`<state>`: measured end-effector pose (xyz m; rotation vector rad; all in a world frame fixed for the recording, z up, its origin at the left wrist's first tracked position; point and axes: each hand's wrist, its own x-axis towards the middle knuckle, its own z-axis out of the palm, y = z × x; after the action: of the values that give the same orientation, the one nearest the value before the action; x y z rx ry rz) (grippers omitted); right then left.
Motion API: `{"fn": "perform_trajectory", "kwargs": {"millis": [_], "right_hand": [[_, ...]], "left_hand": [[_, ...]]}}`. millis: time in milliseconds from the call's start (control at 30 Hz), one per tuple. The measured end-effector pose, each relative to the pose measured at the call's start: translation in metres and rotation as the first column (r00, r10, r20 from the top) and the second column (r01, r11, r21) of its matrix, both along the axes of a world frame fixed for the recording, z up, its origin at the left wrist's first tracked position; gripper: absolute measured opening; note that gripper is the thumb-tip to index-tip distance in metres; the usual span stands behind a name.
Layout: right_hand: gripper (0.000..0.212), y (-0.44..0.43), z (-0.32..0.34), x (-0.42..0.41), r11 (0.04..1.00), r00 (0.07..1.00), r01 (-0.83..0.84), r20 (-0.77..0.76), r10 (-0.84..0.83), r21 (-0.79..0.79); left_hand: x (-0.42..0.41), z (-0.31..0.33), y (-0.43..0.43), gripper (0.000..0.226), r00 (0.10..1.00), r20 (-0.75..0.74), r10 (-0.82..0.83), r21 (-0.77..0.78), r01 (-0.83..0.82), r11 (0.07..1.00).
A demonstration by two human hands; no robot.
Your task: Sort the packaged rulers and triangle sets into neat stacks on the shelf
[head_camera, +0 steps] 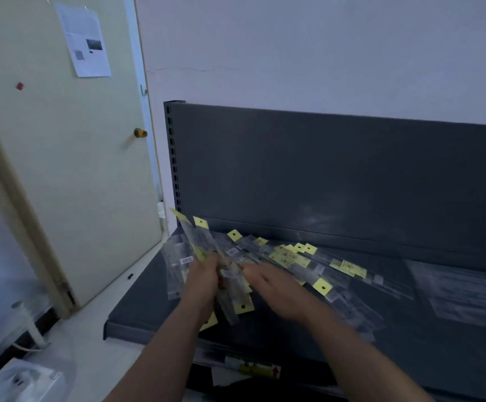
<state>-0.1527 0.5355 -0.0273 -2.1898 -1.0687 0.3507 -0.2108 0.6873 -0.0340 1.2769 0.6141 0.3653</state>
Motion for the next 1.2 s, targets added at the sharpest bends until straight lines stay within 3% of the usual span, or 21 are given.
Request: {"fn": "perform_trajectory", "kwargs": {"millis": [67,133,267,400,567,700,767,900,967,1067,1200], "right_hand": [[0.048,-0.023,0.005,0.013,0.978,0.981,0.192,-0.009,-0.192,0.086],[0.035,-0.051,-0.002,0.042,0.923,0.912,0.38,0.142,-0.384,0.051],[0.029,-0.112,-0.018,0.098,0.742,0.779,0.622,0.289,-0.556,-0.25],[0.043,-0.143,-0.025,0.127,0.615,0.796,0.602,0.322,-0.513,-0.508],[0.049,-0.148,-0.021,0.144,0.655,0.785,0.565,0.083,-0.614,-0.502],[0.029,-0.151,-0.009,0.146,0.655,0.814,0.482,0.021,-0.58,-0.582],[0.016,-0.153,-0.005,0.144,0.699,0.8,0.497,-0.04,-0.598,-0.515],[0.022,-0.165,-0.012,0.141,0.777,0.775,0.59,-0.114,-0.621,-0.22],[0.016,-0.17,-0.014,0.139,0.785,0.746,0.619,-0.294,-0.597,-0.024],[0.01,-0.165,-0.011,0.127,0.785,0.693,0.6,-0.59,-0.414,0.154],[0.014,-0.15,-0.012,0.116,0.808,0.661,0.544,-0.709,-0.247,0.226]], "left_hand": [[0.005,0.004,-0.002,0.031,1.0,-0.016,-0.005,-0.135,0.003,0.991],[0.01,0.008,-0.007,0.031,0.999,-0.001,-0.05,-0.21,0.048,0.976],[0.023,0.008,-0.026,0.028,0.989,0.092,-0.119,-0.345,0.144,0.927],[0.038,0.002,-0.05,0.022,0.986,0.051,-0.16,-0.355,0.168,0.92],[0.059,-0.007,-0.071,0.02,0.982,0.021,-0.189,-0.339,0.184,0.923],[0.071,-0.009,-0.086,0.024,0.975,0.048,-0.219,-0.303,0.223,0.927],[0.077,-0.01,-0.093,0.025,0.971,0.07,-0.23,-0.307,0.24,0.921],[0.085,-0.013,-0.106,0.025,0.973,0.084,-0.215,-0.33,0.231,0.915],[0.088,-0.013,-0.114,0.024,0.976,0.085,-0.201,-0.328,0.218,0.919],[0.095,-0.014,-0.127,0.026,0.977,0.072,-0.201,-0.297,0.214,0.931],[0.103,-0.012,-0.149,0.024,0.968,0.114,-0.224,-0.245,0.245,0.938]]}}
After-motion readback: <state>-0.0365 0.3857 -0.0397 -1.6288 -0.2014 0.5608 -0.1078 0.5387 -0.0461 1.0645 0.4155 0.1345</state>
